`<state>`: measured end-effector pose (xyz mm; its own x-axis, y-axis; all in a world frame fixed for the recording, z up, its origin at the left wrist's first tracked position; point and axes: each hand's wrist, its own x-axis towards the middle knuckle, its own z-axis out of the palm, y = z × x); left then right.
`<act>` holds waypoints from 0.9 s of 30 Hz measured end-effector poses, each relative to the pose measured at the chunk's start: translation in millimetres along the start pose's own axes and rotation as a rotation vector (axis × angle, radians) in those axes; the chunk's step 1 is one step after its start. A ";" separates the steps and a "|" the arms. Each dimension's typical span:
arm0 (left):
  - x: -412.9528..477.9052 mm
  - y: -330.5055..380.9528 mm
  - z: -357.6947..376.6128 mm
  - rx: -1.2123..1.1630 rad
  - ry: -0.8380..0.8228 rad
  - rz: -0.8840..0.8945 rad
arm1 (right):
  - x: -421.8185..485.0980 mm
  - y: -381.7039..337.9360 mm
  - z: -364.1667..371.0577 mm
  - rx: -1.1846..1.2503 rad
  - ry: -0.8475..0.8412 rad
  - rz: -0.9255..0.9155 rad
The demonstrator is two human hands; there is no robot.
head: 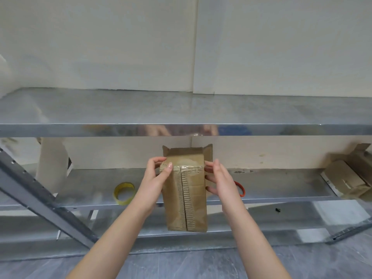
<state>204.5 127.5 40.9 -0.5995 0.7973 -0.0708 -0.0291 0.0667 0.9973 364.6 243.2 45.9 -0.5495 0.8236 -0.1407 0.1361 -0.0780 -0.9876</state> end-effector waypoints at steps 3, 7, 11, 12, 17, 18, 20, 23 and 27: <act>-9.0 0.8 0.4 -0.035 -0.027 0.054 | -3.7 2.4 3.4 0.044 0.070 -0.046; -14.3 -6.4 -0.2 -0.116 -0.004 0.080 | -11.6 6.2 10.3 0.168 0.126 -0.082; -16.1 -25.1 -5.9 -0.171 -0.022 0.033 | -18.8 16.6 13.4 0.084 0.161 -0.084; -16.7 -30.1 -7.6 -0.177 -0.024 0.022 | -20.5 20.6 13.9 0.077 0.142 -0.078; -15.6 -49.4 -11.2 -0.167 -0.055 0.002 | -23.9 41.0 15.1 0.204 0.044 0.041; -14.1 -51.3 -11.0 -0.179 -0.042 -0.009 | -24.3 44.6 15.2 0.207 0.039 0.046; -10.5 -53.4 -11.3 -0.191 -0.002 -0.018 | -24.4 52.0 15.3 0.155 0.016 0.033; -4.4 -52.8 -13.2 -0.115 0.005 -0.025 | -20.8 60.7 11.0 0.094 0.004 0.017; 0.4 -54.7 -14.0 -0.026 -0.069 -0.038 | -11.6 67.3 2.3 0.002 -0.034 0.047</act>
<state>194.6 115.8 -13.5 -0.5414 0.8338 -0.1083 -0.0719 0.0824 0.9940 378.2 227.0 -19.0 -0.5700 0.7996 -0.1893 0.1605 -0.1176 -0.9800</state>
